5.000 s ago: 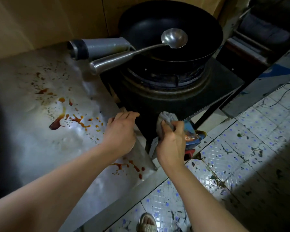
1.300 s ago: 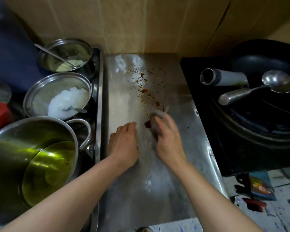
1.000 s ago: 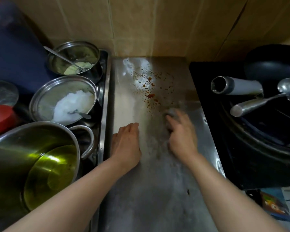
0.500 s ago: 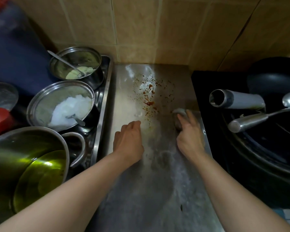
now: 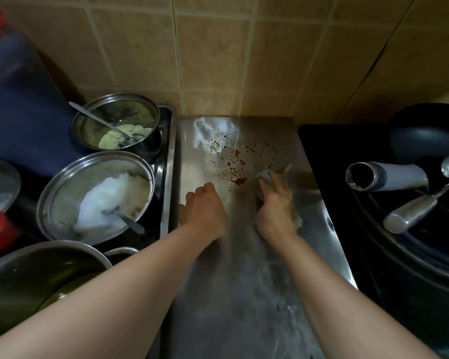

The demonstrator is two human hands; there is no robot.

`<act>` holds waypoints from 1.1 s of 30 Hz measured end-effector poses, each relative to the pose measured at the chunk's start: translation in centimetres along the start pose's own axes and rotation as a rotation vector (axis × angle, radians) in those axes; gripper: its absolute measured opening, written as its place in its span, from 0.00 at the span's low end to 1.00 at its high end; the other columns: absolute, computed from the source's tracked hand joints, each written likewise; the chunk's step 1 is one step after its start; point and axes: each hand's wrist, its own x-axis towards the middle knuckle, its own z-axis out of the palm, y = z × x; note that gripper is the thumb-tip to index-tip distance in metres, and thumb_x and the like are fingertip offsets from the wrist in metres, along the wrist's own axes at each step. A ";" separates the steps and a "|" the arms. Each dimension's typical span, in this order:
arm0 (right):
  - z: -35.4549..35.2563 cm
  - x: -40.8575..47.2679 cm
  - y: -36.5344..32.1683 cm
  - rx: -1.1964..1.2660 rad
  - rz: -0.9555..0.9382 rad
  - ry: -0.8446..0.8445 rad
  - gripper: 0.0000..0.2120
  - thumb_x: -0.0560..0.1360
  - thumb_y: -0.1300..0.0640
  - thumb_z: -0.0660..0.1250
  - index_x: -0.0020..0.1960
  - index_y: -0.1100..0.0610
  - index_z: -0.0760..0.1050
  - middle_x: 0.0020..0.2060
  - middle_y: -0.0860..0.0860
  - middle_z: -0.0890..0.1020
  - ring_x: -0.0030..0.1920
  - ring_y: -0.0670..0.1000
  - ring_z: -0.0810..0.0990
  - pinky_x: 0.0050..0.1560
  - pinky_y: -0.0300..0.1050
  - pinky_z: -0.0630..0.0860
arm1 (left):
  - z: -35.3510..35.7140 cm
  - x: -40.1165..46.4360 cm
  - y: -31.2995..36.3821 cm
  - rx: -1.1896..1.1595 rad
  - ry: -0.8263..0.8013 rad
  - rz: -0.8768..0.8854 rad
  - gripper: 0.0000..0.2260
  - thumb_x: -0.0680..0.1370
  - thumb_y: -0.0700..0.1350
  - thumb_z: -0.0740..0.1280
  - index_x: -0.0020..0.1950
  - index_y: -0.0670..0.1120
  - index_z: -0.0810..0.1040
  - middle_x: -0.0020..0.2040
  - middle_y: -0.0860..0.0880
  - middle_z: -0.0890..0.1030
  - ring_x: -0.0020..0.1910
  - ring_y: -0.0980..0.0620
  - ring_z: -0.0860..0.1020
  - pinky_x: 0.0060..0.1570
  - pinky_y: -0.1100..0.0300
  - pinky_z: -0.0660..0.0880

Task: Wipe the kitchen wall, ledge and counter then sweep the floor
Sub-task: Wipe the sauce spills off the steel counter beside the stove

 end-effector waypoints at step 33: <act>3.6 11.0 -1.5 0.199 -0.031 -0.036 0.22 0.74 0.65 0.61 0.67 0.53 0.72 0.72 0.51 0.66 0.71 0.55 0.62 0.71 0.45 0.60 | -1.6 8.6 0.2 -0.104 0.183 -0.015 0.18 0.79 0.40 0.58 0.70 0.43 0.63 0.67 0.45 0.68 0.67 0.43 0.65 0.59 0.50 0.67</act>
